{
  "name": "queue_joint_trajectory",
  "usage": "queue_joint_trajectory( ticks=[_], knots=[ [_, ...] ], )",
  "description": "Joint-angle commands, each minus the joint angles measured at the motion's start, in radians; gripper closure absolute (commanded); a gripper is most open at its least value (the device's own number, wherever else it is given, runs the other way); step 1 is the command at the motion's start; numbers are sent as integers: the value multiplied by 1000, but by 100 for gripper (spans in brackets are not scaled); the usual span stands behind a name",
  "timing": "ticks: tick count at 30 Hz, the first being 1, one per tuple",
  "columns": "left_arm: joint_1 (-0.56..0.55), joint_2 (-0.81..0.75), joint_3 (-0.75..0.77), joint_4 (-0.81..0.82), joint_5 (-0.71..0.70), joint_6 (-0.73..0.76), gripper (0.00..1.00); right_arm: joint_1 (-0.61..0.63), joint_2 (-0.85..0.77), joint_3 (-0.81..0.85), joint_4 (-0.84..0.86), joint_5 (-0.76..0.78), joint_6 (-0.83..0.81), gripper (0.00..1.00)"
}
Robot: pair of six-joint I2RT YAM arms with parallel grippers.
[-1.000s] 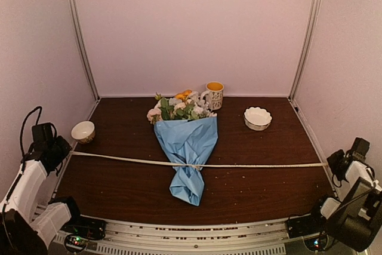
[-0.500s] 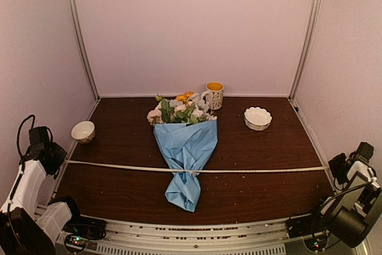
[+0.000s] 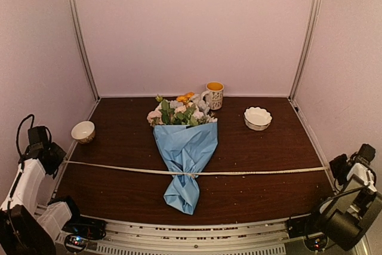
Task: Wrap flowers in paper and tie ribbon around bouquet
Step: Tie the ribbon around the folded bouquet, then pass from the right arm to the left
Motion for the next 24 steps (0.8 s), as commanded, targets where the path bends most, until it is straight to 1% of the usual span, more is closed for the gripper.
queue_joint_trajectory(
  ticks=[1, 3, 4, 6, 8, 10, 11, 12, 13, 14, 15, 16, 17, 18, 19, 21, 23, 24],
  knots=[
    [-199, -7, 20, 233, 7, 68, 100, 284, -88, 46, 118, 293, -32, 100],
    [-384, -26, 17, 250, -15, 48, 100, 460, -121, 84, 112, 353, -40, 100],
    [-480, -28, 17, 259, -32, 40, 100, 526, -138, 107, 113, 376, -31, 100],
    [-634, -11, 30, 252, -70, 25, 100, 658, -157, 167, 118, 388, -9, 100],
    [-757, 33, 39, 249, -81, 20, 100, 787, -147, 248, 124, 375, -12, 100],
    [-870, 104, 58, 255, -65, 39, 100, 936, -113, 368, 98, 383, -48, 100],
    [-917, 148, 81, 247, -56, 72, 94, 1014, -93, 428, 82, 390, -70, 100],
    [-967, 183, 114, 225, -68, 106, 76, 1092, -69, 496, 70, 392, -96, 100],
    [-1015, 218, 157, 201, -92, 163, 57, 1203, -53, 561, 62, 387, -120, 100],
    [-1069, 229, 200, 180, -124, 226, 45, 1252, -33, 624, 56, 381, -144, 100],
    [-1139, 239, 250, 169, -160, 290, 33, 1361, -9, 689, 52, 373, -169, 100],
    [-1180, 242, 293, 177, -170, 364, 29, 1446, 16, 746, 50, 373, -193, 100],
    [-1213, 245, 339, 194, -146, 435, 26, 1519, 47, 823, 44, 382, -220, 100],
    [-1234, 252, 397, 223, -78, 513, 25, 1594, 82, 878, 41, 385, -245, 100],
    [-1254, 263, 441, 251, 19, 589, 26, 1659, 118, 927, 38, 380, -269, 100],
    [-1305, 307, 529, 303, 237, 714, 26, 1759, 195, 1018, 39, 360, -303, 100],
    [-1382, 378, 616, 344, 379, 821, 26, 1834, 273, 1099, 36, 337, -325, 100],
    [-1409, 420, 654, 371, 446, 851, 24, 1863, 307, 1134, 35, 319, -337, 100]
  ],
)
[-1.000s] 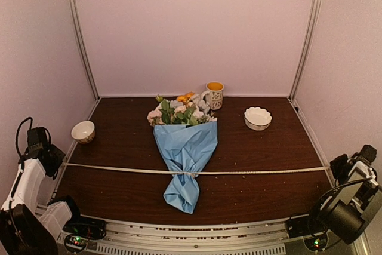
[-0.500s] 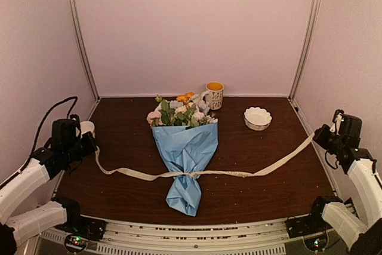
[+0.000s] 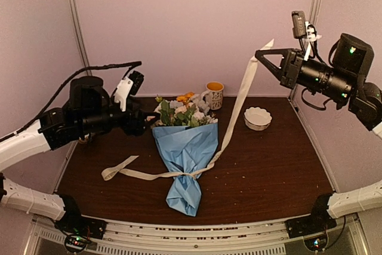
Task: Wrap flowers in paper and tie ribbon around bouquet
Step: Pass from the right arm to the left
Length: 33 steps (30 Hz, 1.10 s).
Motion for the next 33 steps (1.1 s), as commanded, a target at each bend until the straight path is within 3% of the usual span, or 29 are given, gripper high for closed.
queue_joint_trajectory(
  ticks=[1, 3, 4, 7, 11, 13, 16, 20, 21, 23, 25, 26, 28, 33],
  knots=[
    [-113, 142, 158, 191, 421, 302, 19, 120, 142, 137, -31, -53, -91, 100],
    [-119, 207, 205, 288, 525, 271, 7, 147, 187, 182, -13, -103, -88, 100],
    [-120, 233, 232, 323, 552, 265, 5, 156, 202, 201, -8, -121, -89, 100],
    [-122, 318, 308, 333, 644, 283, 10, 166, 235, 239, -3, -148, -85, 100],
    [-123, 410, 391, 281, 594, 301, 17, 178, 248, 251, 1, -159, -90, 100],
    [-123, 434, 413, 282, 593, 303, 39, 179, 249, 248, 3, -159, -92, 100],
    [-123, 450, 421, 299, 557, 300, 100, 179, 244, 242, 0, -154, -102, 100],
    [-123, 403, 387, 342, 494, 286, 100, 176, 212, 207, -32, -123, -129, 100],
    [-123, 384, 373, 369, 450, 276, 100, 171, 192, 172, -32, -102, -137, 88],
    [-123, 355, 359, 395, 366, 273, 100, 147, 147, 60, -2, -82, -133, 48],
    [-123, 349, 368, 388, 323, 282, 100, 142, 107, -76, 42, -17, -113, 29],
    [-122, 354, 376, 380, 321, 285, 100, 142, 96, -149, 67, 24, -91, 5],
    [-123, 368, 387, 374, 347, 279, 100, 143, 104, -276, 127, 81, -31, 0],
    [-123, 390, 403, 442, 396, 242, 100, 192, 250, -473, 357, 100, 112, 1]
  ],
)
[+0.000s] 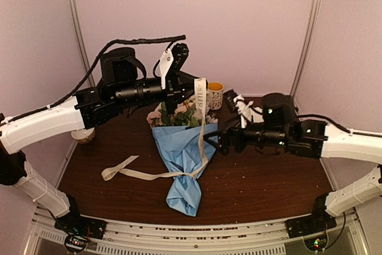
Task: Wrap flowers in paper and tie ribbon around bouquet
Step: Pass from the right arm to the left, then tie the ribbon around the folded bouquet.
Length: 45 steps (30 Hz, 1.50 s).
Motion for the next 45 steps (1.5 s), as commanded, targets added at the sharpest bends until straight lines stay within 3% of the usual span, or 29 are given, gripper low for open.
queue_joint_trajectory(
  ticks=[1, 10, 14, 18, 38, 42, 45],
  knots=[
    [4, 16, 44, 97, 18, -36, 100, 49, 163, -111, 200, 94, 131, 2],
    [-8, -17, 62, 122, 42, -49, 100, 57, 450, -86, 316, 154, 201, 8],
    [-55, -25, 59, 141, 25, -7, 100, 52, 600, 30, 125, 336, 273, 8],
    [-66, -38, 90, 153, 20, -1, 100, 47, 673, 82, 44, 331, 265, 9],
    [-102, -74, 176, 78, -82, 98, 100, 38, 703, 5, -24, 366, 224, 7],
    [-100, -116, 68, 115, -129, 74, 100, 38, 581, -22, -29, 329, 153, 7],
    [-87, -133, 27, 121, -187, 45, 100, 41, 404, -105, 63, 203, 77, 5]
  ],
)
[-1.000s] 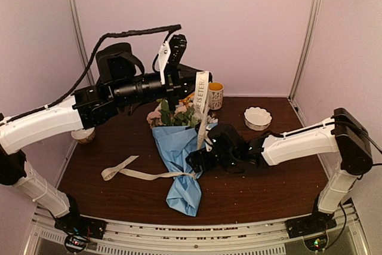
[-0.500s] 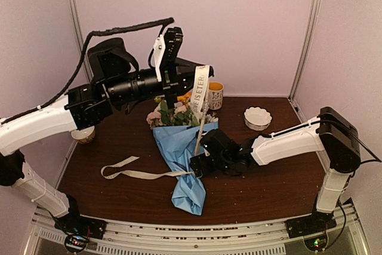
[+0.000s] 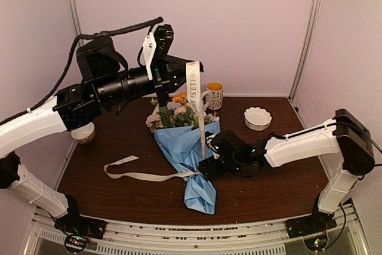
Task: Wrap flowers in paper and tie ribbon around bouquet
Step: Tie the ribbon around the folded bouquet.
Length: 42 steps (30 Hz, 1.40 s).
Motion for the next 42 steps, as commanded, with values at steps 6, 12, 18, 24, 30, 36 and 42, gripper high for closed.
queue_joint_trajectory(
  ticks=[6, 12, 18, 24, 30, 36, 42],
  knots=[
    [27, 8, 4, 90, -20, -92, 100, -2, -432, -136, 157, -187, -130, 0],
    [28, 32, 36, 78, 1, -97, 100, -3, -463, -1, 175, -178, -151, 10],
    [37, 24, 30, 39, -3, -107, 100, -4, -443, 97, 147, -135, -131, 84],
    [121, 24, 23, -220, 35, -193, 82, -15, -472, 78, 130, -115, -95, 100],
    [195, 40, -184, -517, -22, -159, 18, -92, -484, 26, 114, -156, -9, 100],
    [195, 96, -412, -537, 2, -187, 11, -119, -470, -8, 128, -177, 24, 100],
    [193, 245, -435, -548, -95, -156, 22, -130, -449, -15, 132, -191, 39, 100]
  ],
)
